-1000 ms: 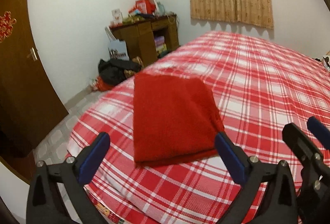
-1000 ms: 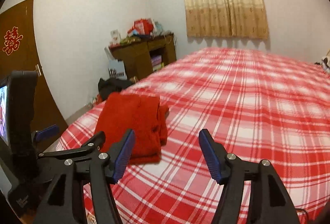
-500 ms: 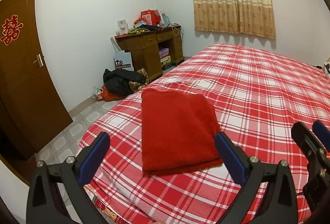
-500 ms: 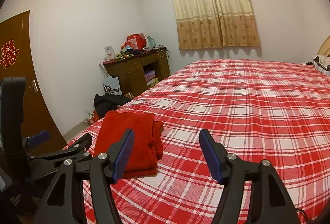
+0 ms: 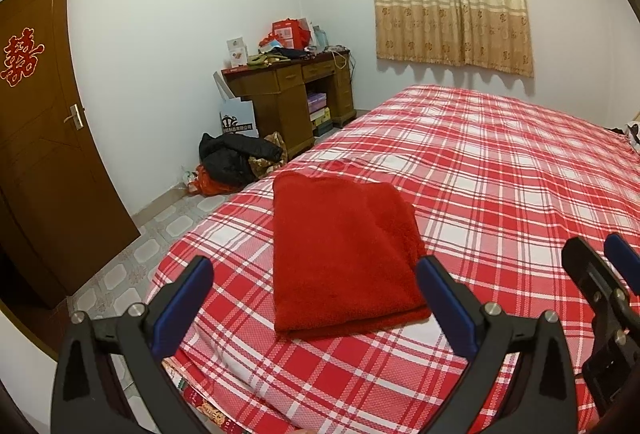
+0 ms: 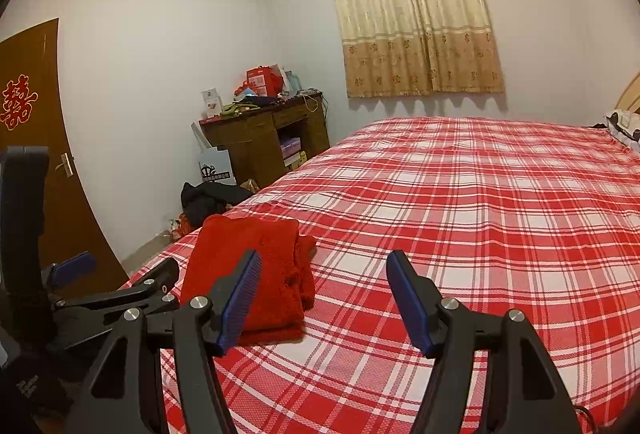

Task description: Fold small clothes

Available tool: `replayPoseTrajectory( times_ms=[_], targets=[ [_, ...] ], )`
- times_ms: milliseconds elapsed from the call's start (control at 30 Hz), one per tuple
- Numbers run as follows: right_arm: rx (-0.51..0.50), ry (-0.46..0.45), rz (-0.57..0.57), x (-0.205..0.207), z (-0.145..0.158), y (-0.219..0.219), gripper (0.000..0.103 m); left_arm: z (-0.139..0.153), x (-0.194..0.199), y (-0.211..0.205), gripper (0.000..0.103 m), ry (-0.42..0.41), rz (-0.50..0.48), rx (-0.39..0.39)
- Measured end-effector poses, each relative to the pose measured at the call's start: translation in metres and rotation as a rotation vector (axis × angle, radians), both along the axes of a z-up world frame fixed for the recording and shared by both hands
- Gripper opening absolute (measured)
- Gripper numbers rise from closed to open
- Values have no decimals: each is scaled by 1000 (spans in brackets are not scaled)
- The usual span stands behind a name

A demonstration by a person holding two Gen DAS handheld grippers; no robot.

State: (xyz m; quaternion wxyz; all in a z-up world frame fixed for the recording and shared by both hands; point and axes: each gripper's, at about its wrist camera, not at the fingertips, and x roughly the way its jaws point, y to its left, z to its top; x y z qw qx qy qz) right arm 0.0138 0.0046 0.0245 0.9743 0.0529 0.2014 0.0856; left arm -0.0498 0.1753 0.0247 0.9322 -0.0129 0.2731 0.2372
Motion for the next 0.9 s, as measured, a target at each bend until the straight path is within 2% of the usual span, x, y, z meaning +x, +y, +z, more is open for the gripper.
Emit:
replayPoseTrajectory(
  times_ms=[500,667,767,833,900],
  targets=[
    [5,-1,-8,0,1,-4,66,5,-4,-2,103,-1,15,12],
    [11,4,-13,-1,0,-5,66,3,-2,5,103,17,2,-51],
    [14,-4,-30,-2,4,-10,66,1,-1,9,103,11,-46,-107],
    [15,-18,-74,-5,11,-20,66,0,1,11,103,14,-67,-134],
    [4,-36,-145,-9,22,-39,66,-1,2,10,103,15,-73,-126]
  ],
)
